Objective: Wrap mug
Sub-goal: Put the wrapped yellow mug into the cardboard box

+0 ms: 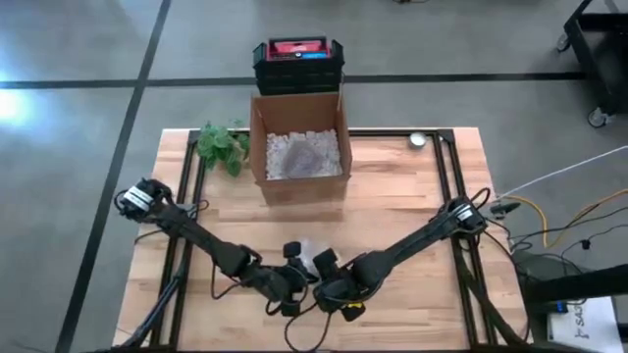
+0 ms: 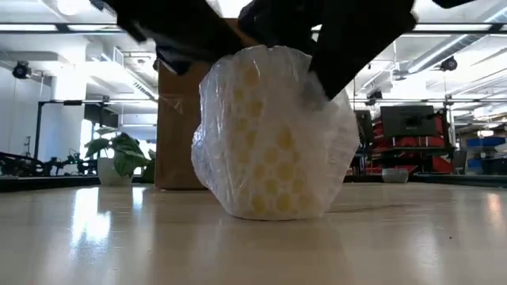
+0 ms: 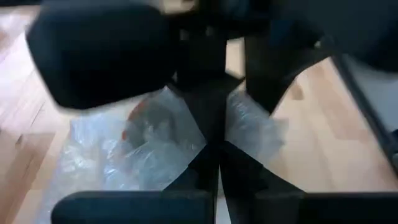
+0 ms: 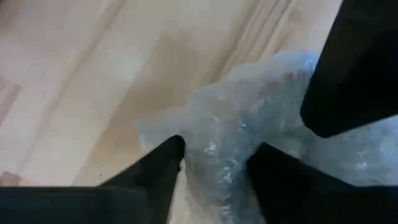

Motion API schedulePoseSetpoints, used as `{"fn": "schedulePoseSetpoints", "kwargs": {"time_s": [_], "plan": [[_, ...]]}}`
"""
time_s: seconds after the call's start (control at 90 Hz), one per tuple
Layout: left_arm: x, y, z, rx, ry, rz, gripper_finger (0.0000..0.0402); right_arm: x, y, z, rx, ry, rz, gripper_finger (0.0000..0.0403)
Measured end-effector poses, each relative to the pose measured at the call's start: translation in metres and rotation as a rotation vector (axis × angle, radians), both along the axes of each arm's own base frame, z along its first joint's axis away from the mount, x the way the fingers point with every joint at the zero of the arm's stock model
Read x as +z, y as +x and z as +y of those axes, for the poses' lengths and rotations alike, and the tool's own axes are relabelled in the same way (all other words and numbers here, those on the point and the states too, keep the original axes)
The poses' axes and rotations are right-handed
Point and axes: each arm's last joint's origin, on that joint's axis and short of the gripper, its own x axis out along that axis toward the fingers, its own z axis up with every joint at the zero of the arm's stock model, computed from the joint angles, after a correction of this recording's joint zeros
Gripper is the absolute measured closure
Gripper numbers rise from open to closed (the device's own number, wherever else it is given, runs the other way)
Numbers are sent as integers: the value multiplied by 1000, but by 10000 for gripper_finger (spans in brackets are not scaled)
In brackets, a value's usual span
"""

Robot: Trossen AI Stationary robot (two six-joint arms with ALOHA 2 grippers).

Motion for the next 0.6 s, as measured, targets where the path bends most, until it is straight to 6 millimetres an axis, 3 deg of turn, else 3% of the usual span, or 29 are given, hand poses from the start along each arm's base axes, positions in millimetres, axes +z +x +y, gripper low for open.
{"fn": "schedulePoseSetpoints", "kwargs": {"time_s": [0.1,0.267,0.411,0.6], "plan": [[25,-4,-2,-10,6,10,402,1,-1,0,5,9,13,377],[77,-23,-2,-5,36,129,402,16,-9,-3,17,6,12,367],[113,-49,1,46,55,206,402,71,-13,-6,70,46,-130,381],[145,-99,2,153,146,65,402,129,-19,-20,131,67,-283,381]]}}
